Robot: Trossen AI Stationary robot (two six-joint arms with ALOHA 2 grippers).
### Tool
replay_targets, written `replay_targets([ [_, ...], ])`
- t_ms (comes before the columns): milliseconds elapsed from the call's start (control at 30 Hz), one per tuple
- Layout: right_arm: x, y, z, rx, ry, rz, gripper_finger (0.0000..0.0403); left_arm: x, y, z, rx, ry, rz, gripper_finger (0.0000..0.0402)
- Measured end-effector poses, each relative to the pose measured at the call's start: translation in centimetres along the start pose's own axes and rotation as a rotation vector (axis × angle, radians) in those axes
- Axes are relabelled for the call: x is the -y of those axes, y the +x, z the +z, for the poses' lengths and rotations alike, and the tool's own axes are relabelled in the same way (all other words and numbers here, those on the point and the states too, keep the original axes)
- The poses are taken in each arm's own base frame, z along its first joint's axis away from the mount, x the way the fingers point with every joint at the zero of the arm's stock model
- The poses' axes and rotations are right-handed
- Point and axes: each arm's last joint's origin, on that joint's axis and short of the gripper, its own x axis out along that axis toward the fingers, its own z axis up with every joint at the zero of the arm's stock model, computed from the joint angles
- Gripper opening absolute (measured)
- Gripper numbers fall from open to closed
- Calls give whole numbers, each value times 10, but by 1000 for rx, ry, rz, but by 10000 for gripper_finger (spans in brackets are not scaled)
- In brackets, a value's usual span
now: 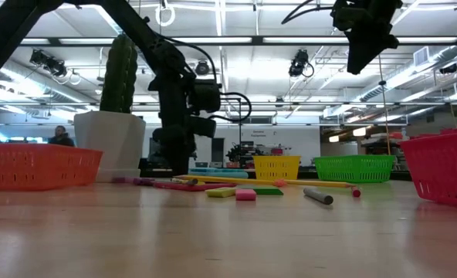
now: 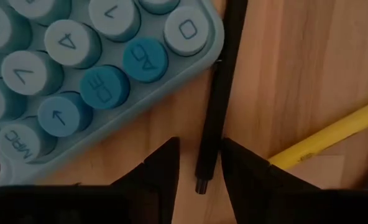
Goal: Sort crayons/erasers/pens/pencils in bins
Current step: Put the black pen into the green bin
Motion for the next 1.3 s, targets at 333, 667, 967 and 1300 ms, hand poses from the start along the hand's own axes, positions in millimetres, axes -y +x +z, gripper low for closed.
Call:
replay_targets([
  [333, 0, 0, 0, 0, 11, 0, 103, 2, 0, 3, 6, -1, 10, 70],
  [667, 1, 0, 1, 20, 11, -40, 103, 4, 0, 2, 5, -151, -9, 30],
  [967, 1, 0, 1, 23, 11, -48, 103, 14, -27, 9, 79, -128, -98, 39],
  [1300, 1, 0, 1, 24, 92, -43, 103, 19, -71, 47, 244, -148, -173, 33],
])
